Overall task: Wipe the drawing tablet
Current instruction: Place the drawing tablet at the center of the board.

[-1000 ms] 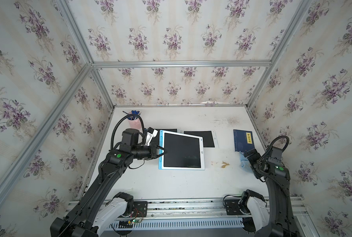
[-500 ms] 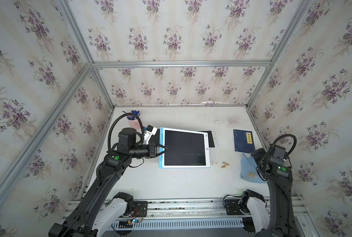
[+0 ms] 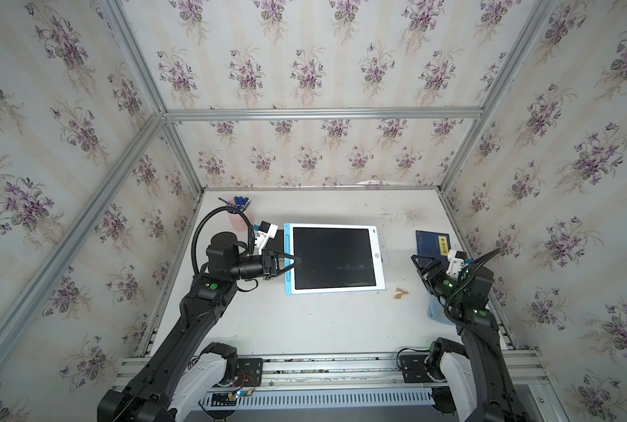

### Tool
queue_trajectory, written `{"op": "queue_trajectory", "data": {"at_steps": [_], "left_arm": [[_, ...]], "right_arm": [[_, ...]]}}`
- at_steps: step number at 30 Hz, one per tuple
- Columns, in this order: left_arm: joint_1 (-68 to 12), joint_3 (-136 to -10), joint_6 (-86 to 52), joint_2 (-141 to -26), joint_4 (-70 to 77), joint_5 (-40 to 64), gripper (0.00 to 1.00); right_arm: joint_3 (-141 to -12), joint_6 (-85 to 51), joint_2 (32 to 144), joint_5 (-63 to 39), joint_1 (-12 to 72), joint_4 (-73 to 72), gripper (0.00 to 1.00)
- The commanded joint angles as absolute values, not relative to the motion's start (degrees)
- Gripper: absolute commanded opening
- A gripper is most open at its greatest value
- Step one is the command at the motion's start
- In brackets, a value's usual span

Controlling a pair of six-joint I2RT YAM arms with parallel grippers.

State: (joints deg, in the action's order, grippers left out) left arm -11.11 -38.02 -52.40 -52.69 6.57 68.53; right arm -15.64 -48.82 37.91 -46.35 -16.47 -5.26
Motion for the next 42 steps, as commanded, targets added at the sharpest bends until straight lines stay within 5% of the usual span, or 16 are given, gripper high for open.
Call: {"op": "queue_trajectory", "data": {"at_steps": [1, 6, 11, 30, 35, 42], "left_arm": [[-10.65, -37.58, -54.42, -51.74, 15.90, 72.22, 0.00], [-10.30, -36.31, -53.76, -51.53, 15.35, 71.76, 0.00], [-10.05, -36.21, -53.19, -51.63, 14.38, 71.78, 0.00], [-9.93, -35.51, -52.91, -51.29, 14.33, 72.78, 0.00], [-9.76, -35.63, -52.23, -50.89, 13.13, 72.16, 0.00], [-9.43, -36.08, -51.56, -51.25, 12.00, 71.72, 0.00]], "right_arm": [[-10.86, -63.64, 33.91, -59.26, -12.36, -37.85, 0.70], [-11.56, -63.70, 36.99, -58.38, -0.52, -45.47, 0.50], [-13.55, -62.82, 39.84, -55.80, 6.83, -47.80, 0.46], [-16.52, -63.10, 47.53, -54.55, 7.44, -51.46, 0.16], [-16.20, -63.09, 47.68, -55.24, 7.40, -51.13, 0.13], [-15.47, -62.25, 45.70, -57.03, 7.47, -48.69, 0.22]]}}
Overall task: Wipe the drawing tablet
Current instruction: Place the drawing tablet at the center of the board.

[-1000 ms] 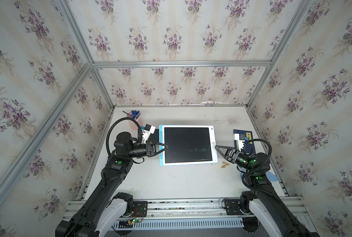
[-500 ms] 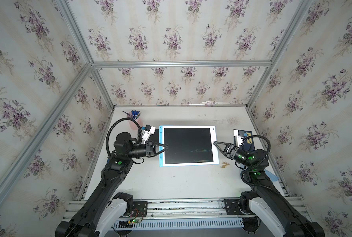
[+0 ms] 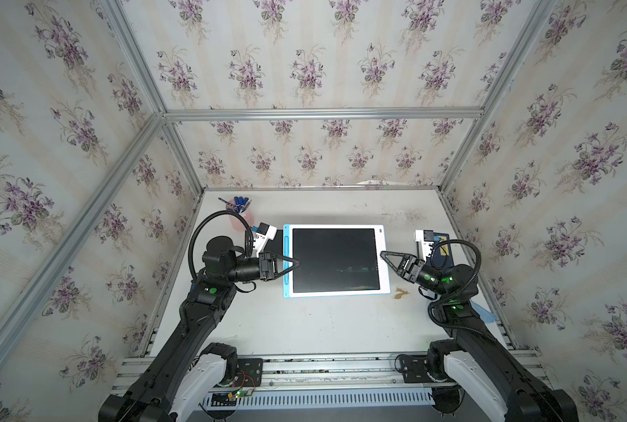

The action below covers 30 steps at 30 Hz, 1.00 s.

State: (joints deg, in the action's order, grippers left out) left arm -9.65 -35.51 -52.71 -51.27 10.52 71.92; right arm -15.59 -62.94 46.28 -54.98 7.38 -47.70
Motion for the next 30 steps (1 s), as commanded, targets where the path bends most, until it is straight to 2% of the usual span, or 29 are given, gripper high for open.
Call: {"op": "queue_trajectory", "data": {"at_steps": [1, 3, 6, 9, 11, 13, 15, 17, 27, 30], "left_arm": [[-9.48, -36.12, -51.51, -51.24, 11.80, 71.72, 0.00], [-9.31, -36.31, -51.21, -51.34, 11.41, 71.70, 0.00], [-9.13, -36.39, -51.15, -51.17, 11.16, 71.50, 0.00], [-9.05, -36.39, -51.08, -50.90, 10.73, 71.57, 0.00], [-9.00, -36.39, -51.06, -50.73, 10.56, 71.56, 0.00], [-9.04, -36.46, -50.93, -50.57, 10.31, 71.72, 0.01], [-8.96, -36.67, -50.18, -50.21, 8.99, 71.53, 0.20], [-9.01, -37.03, -48.78, -49.60, 6.84, 70.90, 0.32], [-8.96, -38.20, -46.30, -49.59, 3.41, 70.44, 0.38], [-8.89, -39.44, -41.44, -49.63, -2.71, 68.30, 0.45]], "right_arm": [[-15.31, -62.10, 45.37, -57.18, 7.47, -48.36, 0.22], [-15.03, -61.79, 44.68, -57.26, 7.41, -47.49, 0.20], [-14.79, -61.62, 44.13, -57.35, 7.41, -46.73, 0.11], [-14.85, -61.44, 43.97, -57.37, 7.42, -46.36, 0.08], [-15.01, -61.44, 44.08, -57.39, 7.46, -46.40, 0.00], [-15.36, -61.10, 44.20, -57.30, 7.47, -45.66, 0.00], [-15.69, -60.87, 44.23, -57.20, 7.45, -45.25, 0.00], [-15.89, -60.69, 44.12, -56.88, 7.46, -44.91, 0.00], [-16.59, -59.57, 43.53, -54.37, 7.45, -42.02, 0.00], [-16.82, -61.78, 44.01, -53.63, 7.18, -43.74, 0.00]]}}
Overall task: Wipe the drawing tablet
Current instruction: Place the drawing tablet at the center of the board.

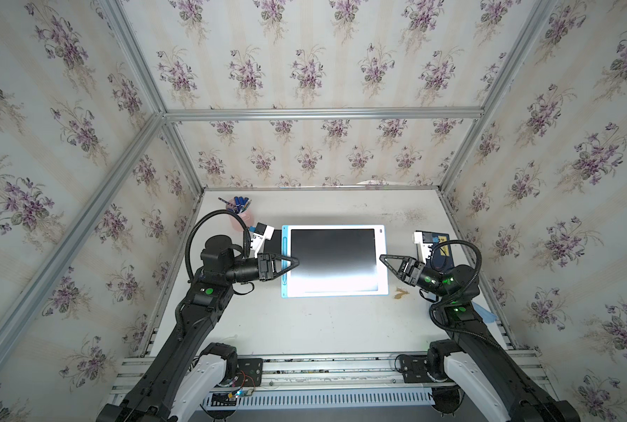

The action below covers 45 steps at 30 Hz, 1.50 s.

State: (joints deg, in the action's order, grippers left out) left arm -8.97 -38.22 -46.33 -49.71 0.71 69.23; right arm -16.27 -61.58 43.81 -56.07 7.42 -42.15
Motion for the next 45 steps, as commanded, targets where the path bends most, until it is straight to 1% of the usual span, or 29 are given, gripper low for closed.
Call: {"op": "queue_trajectory", "data": {"at_steps": [1, 2, 3, 5, 6, 8, 9, 13, 17, 21, 23, 26, 28, 30, 34, 40, 42, 45], "left_arm": [[-8.65, -40.50, -37.50, -49.49, -7.89, 65.85, 0.52], [-8.42, -41.46, -34.61, -49.35, -12.14, 63.42, 0.58], [-8.30, -42.11, -32.24, -49.09, -15.78, 60.77, 0.60], [-7.97, -42.46, -30.46, -48.48, -18.36, 57.70, 0.61], [-7.85, -42.66, -30.06, -47.96, -19.58, 55.66, 0.67], [-7.66, -43.06, -29.46, -47.23, -21.44, 52.63, 0.92], [-7.57, -43.32, -29.46, -46.91, -22.06, 51.46, 0.99], [-7.14, -44.84, -30.41, -46.93, -24.56, 49.14, 1.00], [-6.90, -46.21, -28.45, -47.92, -25.22, 50.61, 1.00], [-6.77, -47.34, -26.76, -48.49, -26.05, 50.34, 1.00], [-6.82, -47.94, -25.22, -48.81, -26.73, 50.87, 1.00], [-6.78, -48.70, -23.95, -49.68, -27.29, 52.61, 1.00], [-6.77, -48.35, -24.33, -50.42, -25.89, 54.43, 1.00], [-6.78, -47.75, -24.75, -50.54, -24.46, 55.06, 1.00], [-6.73, -47.24, -25.37, -50.69, -23.29, 54.82, 1.00], [-6.68, -47.65, -23.61, -51.53, -25.21, 55.15, 1.00], [-6.68, -47.57, -23.31, -50.89, -25.53, 54.75, 1.00], [-6.59, -47.29, -23.20, -50.60, -25.45, 54.52, 1.00]], "right_arm": [[-17.57, -63.00, 43.82, -53.80, 6.53, -44.44, 0.00], [-19.28, -63.12, 43.44, -53.80, 5.42, -43.12, 0.00], [-21.86, -62.12, 42.97, -53.15, 3.86, -39.58, 0.00], [-28.11, -57.74, 43.31, -50.98, 1.34, -30.02, 0.00], [-31.68, -55.50, 44.59, -49.39, 0.58, -25.82, 0.00], [-37.14, -51.86, 48.51, -45.66, 0.26, -19.42, 0.00], [-39.38, -51.34, 51.25, -44.05, 0.18, -17.74, 0.00], [-45.94, -53.07, 64.67, -41.70, 0.21, -21.82, 0.00], [-53.88, -56.11, 80.80, -43.59, 0.18, -30.03, 0.00], [-65.73, -57.14, 96.85, -47.98, 0.22, -31.79, 0.00], [-69.90, -59.44, 103.07, -49.22, 0.18, -35.39, 0.00], [-78.39, -60.73, 112.04, -50.22, 0.23, -35.14, 0.00], [-85.37, -61.90, 118.41, -52.07, 0.26, -34.14, 0.00], [-92.95, -61.53, 124.39, -53.92, 0.26, -30.19, 0.00], [-106.34, -56.50, 133.78, -53.31, 0.21, -19.31, 0.00], [-122.71, -55.70, 149.07, -54.78, 0.09, -10.17, 0.00], [-124.89, -55.18, 151.42, -55.13, 0.09, -8.31, 0.00], [-124.81, -53.35, 152.95, -54.08, 0.09, -6.18, 0.00]]}}
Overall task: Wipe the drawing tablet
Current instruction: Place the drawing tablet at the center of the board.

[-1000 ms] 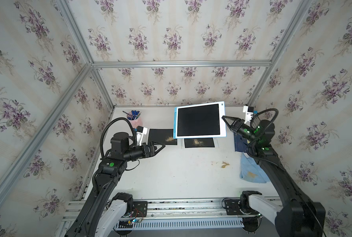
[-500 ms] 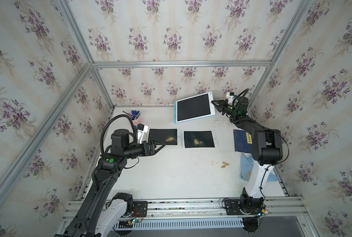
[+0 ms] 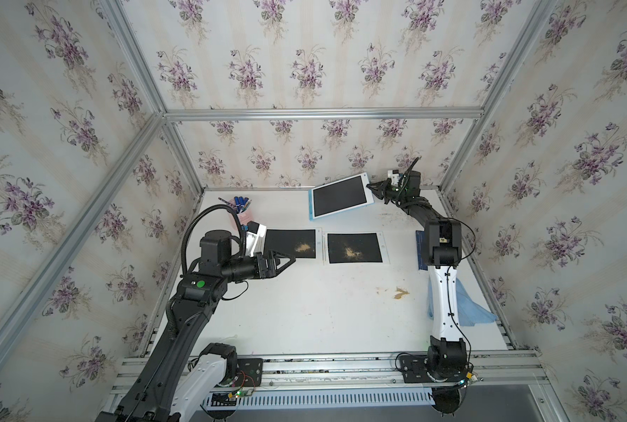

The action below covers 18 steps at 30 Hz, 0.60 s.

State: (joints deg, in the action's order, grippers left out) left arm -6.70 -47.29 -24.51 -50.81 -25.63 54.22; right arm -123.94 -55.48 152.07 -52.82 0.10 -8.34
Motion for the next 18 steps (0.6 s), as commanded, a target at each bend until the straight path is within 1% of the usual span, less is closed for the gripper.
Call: {"op": "queue_trajectory", "data": {"at_steps": [1, 5, 9, 12, 16, 18], "left_arm": [[-6.59, -47.28, -23.37, -50.88, -25.32, 54.54, 1.00], [-6.59, -47.78, -23.14, -52.53, -25.14, 55.72, 1.00], [-6.59, -47.62, -23.72, -52.44, -24.20, 55.68, 1.00], [-6.59, -47.28, -23.91, -51.79, -24.13, 55.51, 1.00], [-6.64, -47.15, -23.66, -50.59, -25.65, 55.30, 1.00], [-6.59, -46.78, -23.65, -49.77, -26.22, 54.71, 1.00]], "right_arm": [[-124.81, -52.80, 153.43, -53.88, 0.09, -5.66, 0.00], [-124.46, -50.66, 154.41, -53.70, 0.35, -2.74, 0.00], [-123.54, -43.53, 153.38, -52.38, 1.11, 4.73, 0.00], [-119.50, -41.92, 151.55, -51.43, 1.23, 3.72, 0.00], [-118.59, -43.62, 152.18, -50.78, 1.23, 0.91, 0.00], [-118.25, -44.33, 152.31, -49.99, 1.23, 0.07, 0.03]]}}
